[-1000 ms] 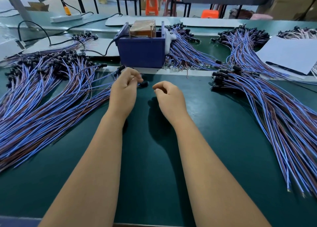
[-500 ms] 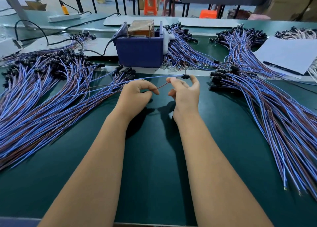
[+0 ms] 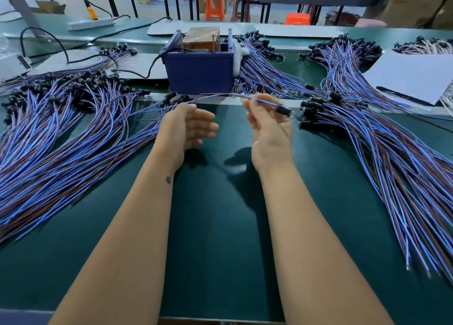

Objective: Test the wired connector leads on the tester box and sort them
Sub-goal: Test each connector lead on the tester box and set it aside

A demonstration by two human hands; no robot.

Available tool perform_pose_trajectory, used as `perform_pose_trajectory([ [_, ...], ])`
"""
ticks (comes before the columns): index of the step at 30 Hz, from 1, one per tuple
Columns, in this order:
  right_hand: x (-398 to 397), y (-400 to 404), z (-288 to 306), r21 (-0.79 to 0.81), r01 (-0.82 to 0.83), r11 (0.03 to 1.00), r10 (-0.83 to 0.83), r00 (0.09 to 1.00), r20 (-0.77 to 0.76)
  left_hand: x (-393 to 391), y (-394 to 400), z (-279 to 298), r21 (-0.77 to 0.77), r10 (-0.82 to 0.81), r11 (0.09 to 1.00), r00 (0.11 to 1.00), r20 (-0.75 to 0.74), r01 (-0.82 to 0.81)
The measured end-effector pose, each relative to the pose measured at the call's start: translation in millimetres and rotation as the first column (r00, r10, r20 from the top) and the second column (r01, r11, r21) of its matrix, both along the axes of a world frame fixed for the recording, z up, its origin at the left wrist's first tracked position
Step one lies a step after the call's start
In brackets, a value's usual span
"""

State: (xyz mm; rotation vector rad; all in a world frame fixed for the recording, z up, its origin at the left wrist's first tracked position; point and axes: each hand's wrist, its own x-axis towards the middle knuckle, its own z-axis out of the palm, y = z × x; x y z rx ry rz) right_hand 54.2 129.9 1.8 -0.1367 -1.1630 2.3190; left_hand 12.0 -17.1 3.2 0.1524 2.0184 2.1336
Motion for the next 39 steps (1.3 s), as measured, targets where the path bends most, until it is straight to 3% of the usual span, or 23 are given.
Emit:
perform_pose_trajectory([
  [3,5.3,-11.2,-1.6,0.313,-0.198,0.929,0.211,0.977,-0.006,1.4,8.7,3.6,-0.077,-0.066,0.995,0.996,0.062,0.07],
  [6,10.0,-20.7,-1.8,0.53,-0.351,0.772,0.339,0.933,0.125,-0.7,6.4,7.2,0.138,0.031,0.989,0.992,0.121,-0.048],
  [10,8.6,-23.4,-1.7,0.653,-0.317,0.688,0.212,0.948,0.236,-6.6,-13.6,7.8,0.514,0.105,0.827,0.961,0.257,-0.228],
  [12,6.8,-22.8,-3.9,0.716,-0.267,0.645,0.116,0.96,0.253,-9.9,-19.2,6.7,0.627,0.114,0.72,0.942,0.314,-0.296],
  [14,6.7,-25.1,-5.8,0.743,-0.196,0.64,0.063,0.977,0.203,-12.7,-20.8,6.4,0.659,0.109,0.679,0.932,0.346,-0.324],
  [17,7.1,-27.1,-5.7,0.716,-0.07,0.694,-0.009,0.994,0.106,-13.3,-19.4,5.7,0.595,0.029,0.765,0.937,0.349,-0.246],
  [19,5.4,-23.9,-5.1,0.696,-0.004,0.719,-0.071,0.994,0.079,-9.3,-19.1,6.2,0.56,-0.144,0.827,0.94,0.31,-0.058],
  [22,3.8,-20.9,-2.8,0.555,-0.072,0.828,-0.022,0.987,0.162,1.1,-13.5,10.3,0.469,-0.392,0.844,0.896,0.208,0.261],
  [25,2.2,-22.6,-3.8,0.488,-0.139,0.862,0.032,0.975,0.22,9.1,1.6,10.5,0.27,-0.434,0.886,0.879,0.196,0.377],
  [27,1.3,-21.9,-5.3,0.511,-0.128,0.85,0.016,0.976,0.217,11.7,11.6,9.7,0.098,-0.367,0.93,0.913,0.178,0.354],
  [32,-0.4,-18.3,-6.6,0.598,-0.083,0.797,-0.084,0.966,0.246,12.0,20.3,5.5,-0.13,-0.169,0.977,0.986,-0.009,0.167],
  [39,-2.5,-17.8,-7.4,0.586,-0.016,0.81,-0.174,0.948,0.266,10.9,26.2,-0.1,-0.075,-0.027,0.997,0.999,-0.04,0.024],
])
